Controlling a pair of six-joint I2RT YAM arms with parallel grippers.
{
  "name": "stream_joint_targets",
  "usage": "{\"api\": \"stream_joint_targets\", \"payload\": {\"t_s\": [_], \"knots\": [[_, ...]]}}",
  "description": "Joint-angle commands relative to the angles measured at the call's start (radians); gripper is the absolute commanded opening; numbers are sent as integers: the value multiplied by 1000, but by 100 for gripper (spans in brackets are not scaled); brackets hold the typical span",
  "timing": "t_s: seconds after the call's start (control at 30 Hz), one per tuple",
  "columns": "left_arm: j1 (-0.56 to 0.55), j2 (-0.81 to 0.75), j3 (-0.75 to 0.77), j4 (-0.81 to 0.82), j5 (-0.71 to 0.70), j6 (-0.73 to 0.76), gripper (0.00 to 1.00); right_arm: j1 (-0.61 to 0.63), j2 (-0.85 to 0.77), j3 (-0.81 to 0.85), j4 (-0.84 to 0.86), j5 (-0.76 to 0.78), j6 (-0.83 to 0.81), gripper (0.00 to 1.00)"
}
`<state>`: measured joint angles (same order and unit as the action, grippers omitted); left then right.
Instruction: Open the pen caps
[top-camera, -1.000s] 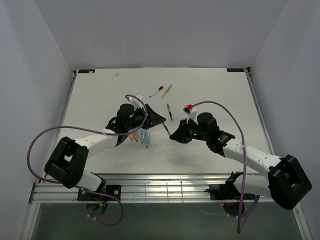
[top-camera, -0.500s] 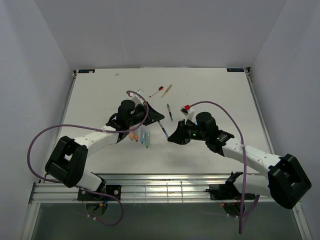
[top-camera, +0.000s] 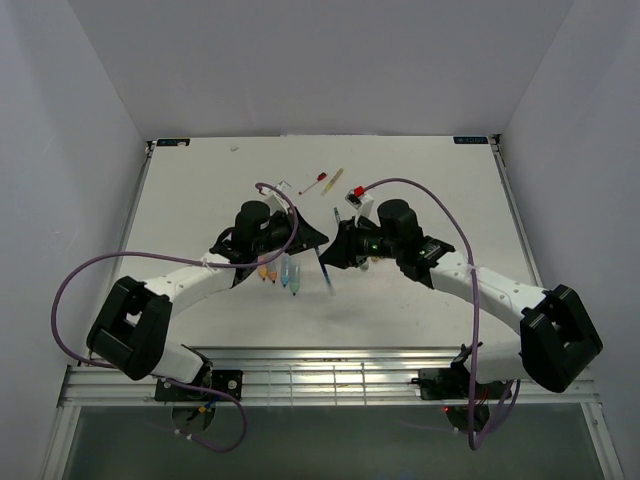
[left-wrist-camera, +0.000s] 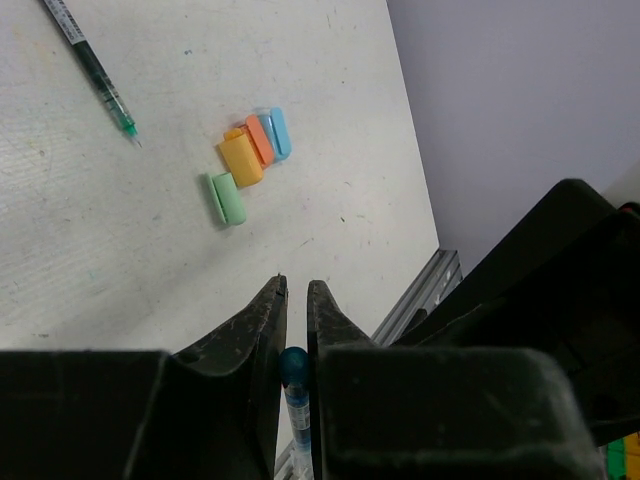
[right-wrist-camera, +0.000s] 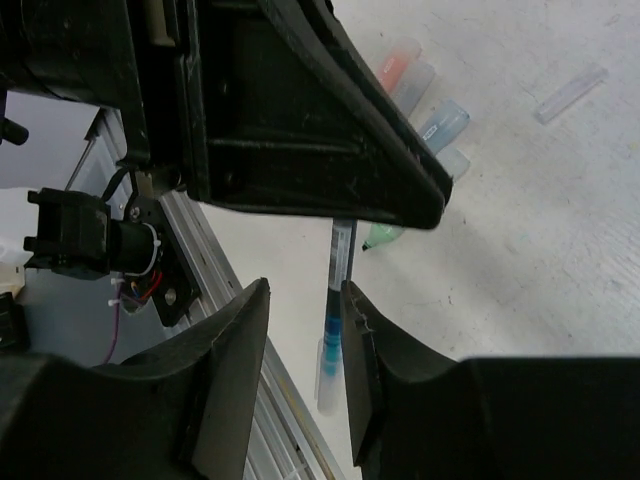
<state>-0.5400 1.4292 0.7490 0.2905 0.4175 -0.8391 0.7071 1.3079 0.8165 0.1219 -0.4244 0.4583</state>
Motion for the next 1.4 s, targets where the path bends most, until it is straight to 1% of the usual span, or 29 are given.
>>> {"api": "stream_joint_targets", "payload": {"t_s": [0.0, 0.23, 0.43, 0.53, 0.57, 0.6, 0.63, 0.67, 0.73, 0.77, 0.8, 0.83, 0.9, 0.93, 0.97, 1.0, 1.03, 1.07, 1.1, 1.13, 1.17, 1.2, 1.33, 1.37], "knots": [[-2, -56, -11, -4, 43, 12, 0, 2, 54, 72, 8, -33, -21, 41], [-2, -67, -16, -2, 66, -11, 0, 3, 119, 104, 27, -36, -24, 41], [-2, -64, -5, 2, 78, -23, 0, 3, 142, 81, 61, -33, -18, 40], [-2, -50, -5, 15, 86, -37, 0, 2, 155, 76, 84, -46, -6, 33], [-2, -47, -7, 18, 87, -44, 0, 3, 159, 75, 103, -60, 5, 20], [-2, -47, -10, 27, 87, -48, 4, 3, 160, 70, 113, -63, 11, 13], [-2, -50, -10, 29, 86, -48, 10, 5, 163, 67, 117, -63, 16, 8], [-2, -55, -11, 32, 73, -45, 26, 5, 163, 64, 122, -60, 20, 8], [0, -84, -7, 27, 47, -29, 46, 17, 153, 67, 92, -24, 19, 8], [3, -102, -2, 18, 11, -20, 54, 20, 145, 66, 76, 17, 20, 8], [5, -122, 22, -26, -15, 15, 63, 22, 137, 47, 76, 32, 37, 8], [5, -163, 39, -54, -43, 38, 67, 22, 117, 35, 87, 41, 49, 8], [5, -208, 70, -154, -143, 90, 75, 20, 106, 18, 90, 71, 74, 8], [5, -252, 99, -190, -187, 112, 76, 20, 106, 18, 87, 78, 82, 8], [3, -277, 107, -248, -276, 129, 77, 22, 108, 16, 85, 79, 86, 8], [2, -308, 107, -270, -330, 141, 77, 20, 111, 18, 87, 82, 101, 8], [-1, -346, 74, -278, -380, 147, 77, 20, 117, 18, 87, 88, 109, 8], [-2, -430, 44, -265, -410, 146, 77, 20, 120, 19, 90, 93, 115, 8], [-2, -470, 11, -249, -460, 150, 76, 20, 120, 23, 87, 101, 121, 8], [-2, -504, -47, -231, -453, 167, 74, 20, 126, 33, 88, 111, 138, 8], [-2, -551, -72, -193, -435, 175, 73, 20, 126, 41, 88, 114, 146, 8], [-3, -559, -95, -170, -345, 178, 72, 20, 129, 50, 90, 116, 152, 8], [-6, -520, -158, -128, -157, 163, 70, 22, 148, 101, 128, 90, 204, 8], [-6, -515, -193, -96, -132, 161, 70, 20, 148, 114, 137, 84, 213, 8]]}}
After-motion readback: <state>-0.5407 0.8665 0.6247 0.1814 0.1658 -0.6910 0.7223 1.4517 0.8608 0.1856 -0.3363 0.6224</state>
